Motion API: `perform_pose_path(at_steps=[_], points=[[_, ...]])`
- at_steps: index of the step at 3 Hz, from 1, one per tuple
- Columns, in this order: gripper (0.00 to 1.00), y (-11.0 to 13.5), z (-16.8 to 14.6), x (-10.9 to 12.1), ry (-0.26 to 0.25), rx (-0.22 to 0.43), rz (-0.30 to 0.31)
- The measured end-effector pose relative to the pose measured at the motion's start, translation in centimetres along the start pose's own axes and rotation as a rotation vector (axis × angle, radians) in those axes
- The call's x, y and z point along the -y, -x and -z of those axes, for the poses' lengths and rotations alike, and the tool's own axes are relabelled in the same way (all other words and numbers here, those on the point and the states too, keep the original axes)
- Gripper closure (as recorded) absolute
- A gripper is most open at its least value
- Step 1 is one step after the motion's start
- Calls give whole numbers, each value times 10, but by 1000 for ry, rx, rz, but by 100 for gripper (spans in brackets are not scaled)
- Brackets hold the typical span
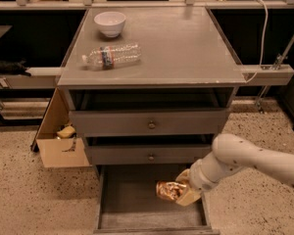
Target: Place orange can into bottom drawer
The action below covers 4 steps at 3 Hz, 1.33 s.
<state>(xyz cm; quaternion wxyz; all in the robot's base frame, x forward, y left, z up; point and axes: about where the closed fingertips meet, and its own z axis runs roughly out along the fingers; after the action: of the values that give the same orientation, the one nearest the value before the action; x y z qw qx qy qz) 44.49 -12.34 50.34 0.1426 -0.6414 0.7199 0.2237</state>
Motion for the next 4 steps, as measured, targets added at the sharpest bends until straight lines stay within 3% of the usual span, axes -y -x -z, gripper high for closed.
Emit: perform_pose_path(at_steps=[1, 2, 3, 4], points=[[100, -24, -83, -5, 103, 25, -37], [100, -24, -83, -5, 103, 25, -37], [100, -36, -99, 5, 68, 39, -36], [100, -69, -152, 50, -12, 59, -47]])
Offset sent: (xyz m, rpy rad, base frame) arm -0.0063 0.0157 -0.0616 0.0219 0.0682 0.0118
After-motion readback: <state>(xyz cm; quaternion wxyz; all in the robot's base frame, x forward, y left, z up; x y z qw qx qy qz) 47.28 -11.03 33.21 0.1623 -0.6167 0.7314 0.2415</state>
